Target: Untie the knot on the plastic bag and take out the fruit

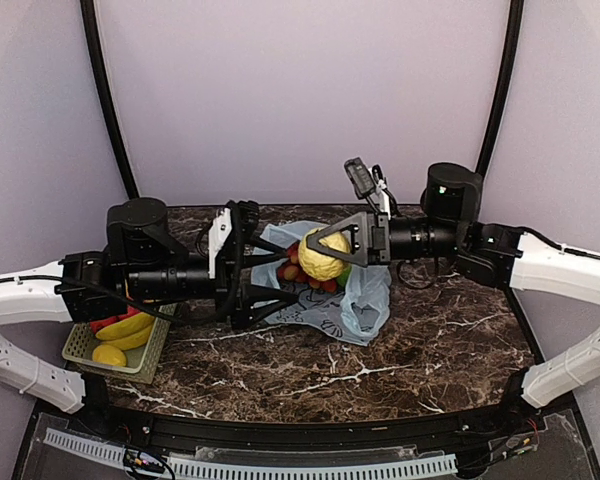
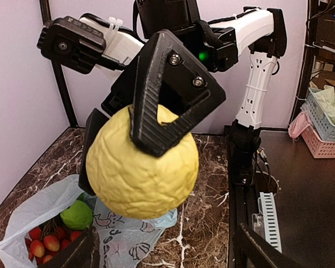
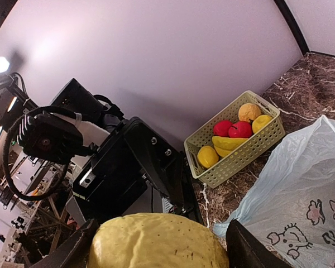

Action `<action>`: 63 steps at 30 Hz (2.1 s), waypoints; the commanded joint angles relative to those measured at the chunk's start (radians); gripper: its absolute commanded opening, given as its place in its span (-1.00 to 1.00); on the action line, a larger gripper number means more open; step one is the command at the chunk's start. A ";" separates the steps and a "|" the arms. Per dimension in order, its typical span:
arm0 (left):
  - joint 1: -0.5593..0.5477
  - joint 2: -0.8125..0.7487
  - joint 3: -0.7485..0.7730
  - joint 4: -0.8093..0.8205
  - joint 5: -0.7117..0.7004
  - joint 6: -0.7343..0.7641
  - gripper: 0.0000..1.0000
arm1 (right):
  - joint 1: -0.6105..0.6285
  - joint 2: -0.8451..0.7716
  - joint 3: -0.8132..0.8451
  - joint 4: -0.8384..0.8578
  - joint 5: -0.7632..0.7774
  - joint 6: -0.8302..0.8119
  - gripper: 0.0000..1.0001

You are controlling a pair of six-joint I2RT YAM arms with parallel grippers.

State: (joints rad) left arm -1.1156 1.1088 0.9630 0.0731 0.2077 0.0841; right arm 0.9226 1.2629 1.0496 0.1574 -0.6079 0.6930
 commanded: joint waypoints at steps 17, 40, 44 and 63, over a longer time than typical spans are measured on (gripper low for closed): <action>-0.021 0.105 0.003 0.156 -0.022 0.052 0.78 | 0.042 0.097 0.091 -0.048 -0.057 0.081 0.01; -0.021 0.099 -0.026 0.153 -0.067 -0.073 -0.07 | 0.047 0.059 0.085 -0.085 0.015 0.062 0.69; -0.021 0.077 -0.016 0.034 -0.125 -0.123 -0.12 | 0.014 -0.006 0.061 -0.119 0.107 0.055 0.94; 0.579 -0.005 0.125 -0.707 -0.131 -0.291 -0.15 | -0.156 -0.173 0.039 -0.482 0.458 -0.198 0.97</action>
State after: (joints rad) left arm -0.6502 1.1309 1.0241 -0.4305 0.0360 -0.2089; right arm 0.7872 1.1183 1.1061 -0.2668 -0.2325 0.5716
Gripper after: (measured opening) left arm 0.673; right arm 0.986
